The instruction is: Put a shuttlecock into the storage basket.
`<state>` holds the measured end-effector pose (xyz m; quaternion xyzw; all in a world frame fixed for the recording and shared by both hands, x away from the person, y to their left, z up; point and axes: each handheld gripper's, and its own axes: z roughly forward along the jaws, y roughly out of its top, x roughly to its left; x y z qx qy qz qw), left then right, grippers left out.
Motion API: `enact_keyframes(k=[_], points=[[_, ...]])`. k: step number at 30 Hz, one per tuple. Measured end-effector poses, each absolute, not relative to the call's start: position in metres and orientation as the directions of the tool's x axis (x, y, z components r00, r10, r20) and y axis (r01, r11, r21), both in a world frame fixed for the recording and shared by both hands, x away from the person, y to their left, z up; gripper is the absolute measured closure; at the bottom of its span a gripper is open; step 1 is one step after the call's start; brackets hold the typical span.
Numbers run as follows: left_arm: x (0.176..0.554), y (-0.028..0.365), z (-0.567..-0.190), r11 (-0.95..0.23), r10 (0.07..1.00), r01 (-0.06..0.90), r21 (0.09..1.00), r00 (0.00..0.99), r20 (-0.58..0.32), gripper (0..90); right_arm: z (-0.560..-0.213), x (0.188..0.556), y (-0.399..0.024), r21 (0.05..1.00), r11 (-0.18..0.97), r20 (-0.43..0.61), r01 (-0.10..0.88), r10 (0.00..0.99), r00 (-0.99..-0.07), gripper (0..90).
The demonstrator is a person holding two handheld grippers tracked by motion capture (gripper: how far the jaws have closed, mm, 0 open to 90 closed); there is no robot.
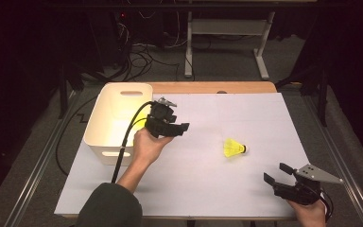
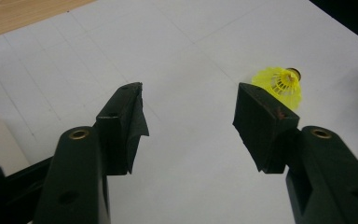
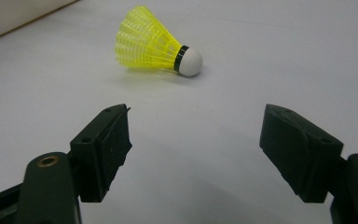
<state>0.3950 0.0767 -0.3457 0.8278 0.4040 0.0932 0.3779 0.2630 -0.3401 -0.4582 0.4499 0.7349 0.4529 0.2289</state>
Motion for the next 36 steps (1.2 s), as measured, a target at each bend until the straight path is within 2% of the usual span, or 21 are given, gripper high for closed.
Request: enact_keyframes(k=[26,36], points=[[0.390,0.068,-0.371,-0.408,0.753,0.586,0.700,0.650,-0.105,43.5,-0.458,0.264,-0.341,0.872,0.175,0.078,0.458,0.872,-0.483,24.8],[0.391,0.066,-0.383,-0.406,0.753,0.602,0.688,0.646,-0.121,43.4,-0.459,0.264,-0.341,0.870,0.176,0.077,0.460,0.874,-0.480,24.8]])
